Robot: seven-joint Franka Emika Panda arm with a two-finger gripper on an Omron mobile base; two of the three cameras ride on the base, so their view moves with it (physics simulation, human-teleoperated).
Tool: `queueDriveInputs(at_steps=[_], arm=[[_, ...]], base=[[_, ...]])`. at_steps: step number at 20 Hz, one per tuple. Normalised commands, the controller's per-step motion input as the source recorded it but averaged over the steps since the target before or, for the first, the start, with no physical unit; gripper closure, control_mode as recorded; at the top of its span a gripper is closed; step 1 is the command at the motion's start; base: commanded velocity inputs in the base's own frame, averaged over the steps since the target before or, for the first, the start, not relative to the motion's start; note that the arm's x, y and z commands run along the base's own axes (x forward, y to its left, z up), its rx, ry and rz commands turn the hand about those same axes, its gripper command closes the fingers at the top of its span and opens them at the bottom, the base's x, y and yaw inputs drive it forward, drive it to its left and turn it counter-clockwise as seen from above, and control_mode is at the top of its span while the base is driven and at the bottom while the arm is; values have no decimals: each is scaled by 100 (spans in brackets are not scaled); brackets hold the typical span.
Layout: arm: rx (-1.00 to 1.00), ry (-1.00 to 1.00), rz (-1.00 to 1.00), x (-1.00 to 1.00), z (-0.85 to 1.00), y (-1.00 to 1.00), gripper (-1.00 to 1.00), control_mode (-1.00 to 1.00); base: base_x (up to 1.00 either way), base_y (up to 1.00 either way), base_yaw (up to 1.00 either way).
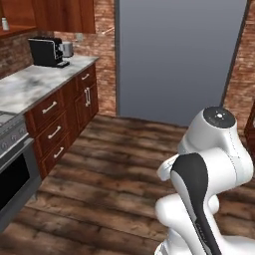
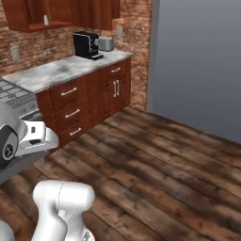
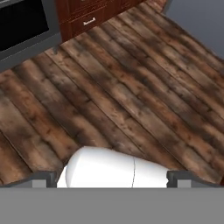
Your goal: Move the shaker and syrup bottle from the cabinet to the dining counter.
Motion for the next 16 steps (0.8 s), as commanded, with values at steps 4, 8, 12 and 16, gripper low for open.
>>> queueDriveInputs(at_steps=[4,8,12,16], arm=[[0,0,0,0,0,0,-100,100],[0,0,0,0,0,0,-100,100],[0,0,0,0,0,0,-100,100],[0,0,0,0,0,0,-100,100]], base=[[84,0,24],[85,-1,26],[87,-4,22],[83,-5,32]])
